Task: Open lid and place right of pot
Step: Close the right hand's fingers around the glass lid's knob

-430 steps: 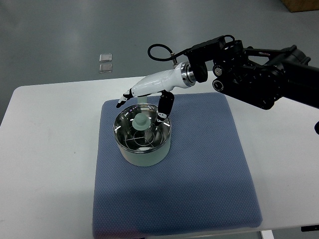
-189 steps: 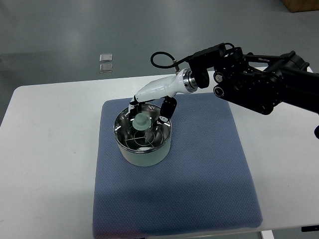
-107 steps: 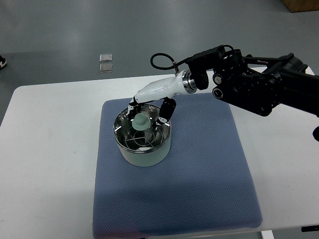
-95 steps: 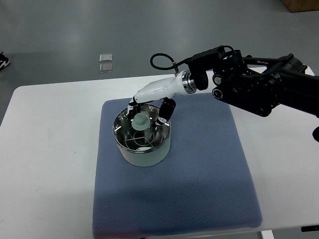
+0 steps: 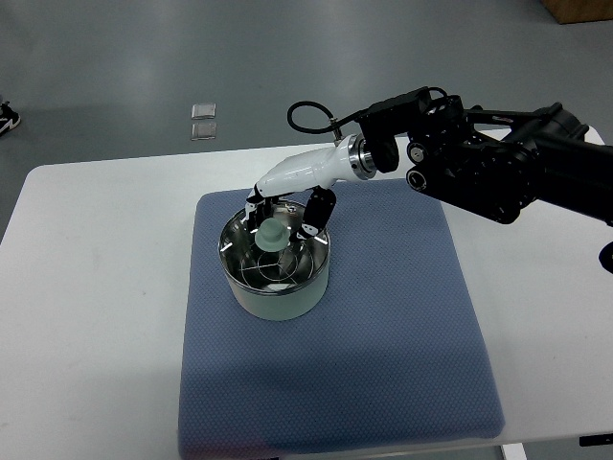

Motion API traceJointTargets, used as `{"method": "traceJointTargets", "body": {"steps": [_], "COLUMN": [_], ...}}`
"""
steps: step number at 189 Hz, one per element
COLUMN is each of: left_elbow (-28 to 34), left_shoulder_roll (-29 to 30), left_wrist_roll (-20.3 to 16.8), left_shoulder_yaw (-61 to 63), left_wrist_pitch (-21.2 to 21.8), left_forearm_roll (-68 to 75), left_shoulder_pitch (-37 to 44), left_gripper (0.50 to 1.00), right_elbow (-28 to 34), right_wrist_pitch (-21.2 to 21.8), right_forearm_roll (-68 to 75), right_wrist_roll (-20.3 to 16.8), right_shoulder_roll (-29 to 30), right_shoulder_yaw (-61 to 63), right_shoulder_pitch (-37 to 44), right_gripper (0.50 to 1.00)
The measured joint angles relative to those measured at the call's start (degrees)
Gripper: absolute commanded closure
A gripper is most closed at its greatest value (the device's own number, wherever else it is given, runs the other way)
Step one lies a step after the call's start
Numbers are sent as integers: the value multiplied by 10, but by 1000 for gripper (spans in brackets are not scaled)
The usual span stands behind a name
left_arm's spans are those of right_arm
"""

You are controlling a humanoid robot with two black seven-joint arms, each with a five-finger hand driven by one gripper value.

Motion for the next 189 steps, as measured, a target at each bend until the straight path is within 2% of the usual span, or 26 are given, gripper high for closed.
{"method": "traceJointTargets", "body": {"steps": [61,79,99,127,146,162,163,170,181,182,189], "left_elbow": [0,-1,-1,-1,-1,-1,-1,0,0,0,0], "left_shoulder_roll": [0,0,0,0,0,0,0,0,0,0,0], "left_wrist_roll": [0,0,0,0,-1,-1,-1,-1,-1,-1,-1], "left_shoulder_yaw": [0,0,0,0,0,-1,-1,-1,-1,-1,-1], "left_wrist_pitch": [0,0,0,0,0,0,0,0,0,0,0], "left_forearm_roll": [0,0,-1,-1,-1,-1,-1,-1,-1,-1,-1], "left_shoulder_pitch": [0,0,0,0,0,0,0,0,0,0,1], "left_gripper": [500,500,500,500,500,500,500,500,500,500,500], "right_elbow": [-1,-1,-1,-1,-1,-1,-1,-1,-1,-1,-1], "right_wrist_pitch": [0,0,0,0,0,0,0,0,0,0,0], "right_forearm_roll": [0,0,0,0,0,0,0,0,0,0,1], "right_wrist_roll": [0,0,0,0,0,0,0,0,0,0,0], "right_shoulder_roll": [4,4,4,4,4,4,4,4,4,4,4], "right_shoulder_yaw": [1,1,1,1,1,1,1,1,1,1,1], "right_shoulder_pitch": [0,0,0,1,1,1,1,1,1,1,1], "right_gripper": [797,807,842,850,883,887,905,922,926,958,969]}}
